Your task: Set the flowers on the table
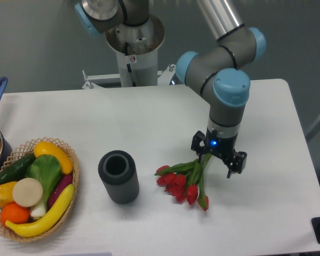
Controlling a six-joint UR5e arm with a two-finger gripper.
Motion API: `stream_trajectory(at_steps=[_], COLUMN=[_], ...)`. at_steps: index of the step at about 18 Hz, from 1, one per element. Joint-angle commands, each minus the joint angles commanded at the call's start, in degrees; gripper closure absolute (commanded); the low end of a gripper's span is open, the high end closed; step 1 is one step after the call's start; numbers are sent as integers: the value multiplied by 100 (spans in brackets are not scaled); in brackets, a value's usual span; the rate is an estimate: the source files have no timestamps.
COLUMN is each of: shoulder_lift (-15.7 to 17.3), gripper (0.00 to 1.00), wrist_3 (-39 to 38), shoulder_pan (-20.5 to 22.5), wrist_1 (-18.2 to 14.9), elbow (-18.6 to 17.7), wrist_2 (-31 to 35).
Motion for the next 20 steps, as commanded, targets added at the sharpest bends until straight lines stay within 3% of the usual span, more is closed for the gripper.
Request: stream_trajectory(at_steps=[3,5,7,12,20], shoulder_lift=[71,71,132,764,1327], gripper=[0,0,0,0,0], wrist_3=[35,350,789,2352,3725], shoulder_pan=[150,246,395,1036,1863], wrist_1=[-992,-1372,-1487,-2154,-2410], elbow=[623,853,871,617,98], wrist_2=[10,-25,-87,-298,-676])
